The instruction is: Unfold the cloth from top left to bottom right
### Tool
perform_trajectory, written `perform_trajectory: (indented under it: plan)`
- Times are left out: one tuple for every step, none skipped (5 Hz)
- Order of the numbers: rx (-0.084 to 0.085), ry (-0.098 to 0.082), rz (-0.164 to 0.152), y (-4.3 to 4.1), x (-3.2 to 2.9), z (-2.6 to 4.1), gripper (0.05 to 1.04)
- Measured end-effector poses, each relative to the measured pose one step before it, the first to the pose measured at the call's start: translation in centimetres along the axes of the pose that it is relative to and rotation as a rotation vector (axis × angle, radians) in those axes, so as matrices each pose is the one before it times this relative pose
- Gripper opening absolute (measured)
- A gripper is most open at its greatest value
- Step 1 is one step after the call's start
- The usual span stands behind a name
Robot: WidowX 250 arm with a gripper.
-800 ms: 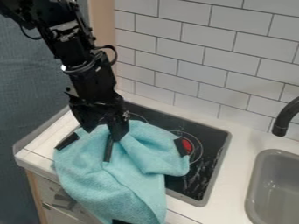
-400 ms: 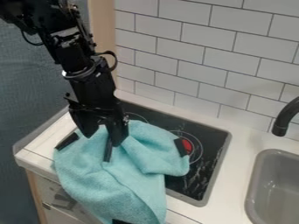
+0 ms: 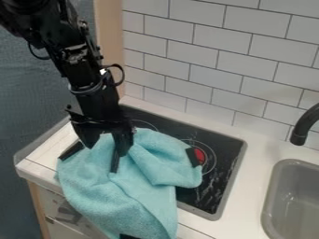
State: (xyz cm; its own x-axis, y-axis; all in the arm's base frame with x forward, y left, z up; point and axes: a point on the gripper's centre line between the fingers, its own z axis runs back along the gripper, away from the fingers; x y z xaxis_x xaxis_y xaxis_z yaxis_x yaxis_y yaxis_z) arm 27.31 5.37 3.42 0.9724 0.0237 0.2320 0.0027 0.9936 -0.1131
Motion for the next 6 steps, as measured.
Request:
perform_trajectory:
  plan:
    - [0.0456,0.0141,0.0305,0.496,-0.043,-2.034,0.999]
    - [0.0284,0.0018,-0.0108,-0.565,0.164,-1.511,0.999]
    - [0.0081,0.0247,-0.0089,-0.062,0.122,-1.488,0.999]
    - [0.0115,-0.0135,-0.0162,-0.512,0.335,-0.351,0.999]
    - [0.0291,-0.0096,0.0163,0.058,0.860,-0.493,0.930]
    - [0.0102,-0.0108,0.0155,0.245,0.792,-0.219,0.629]
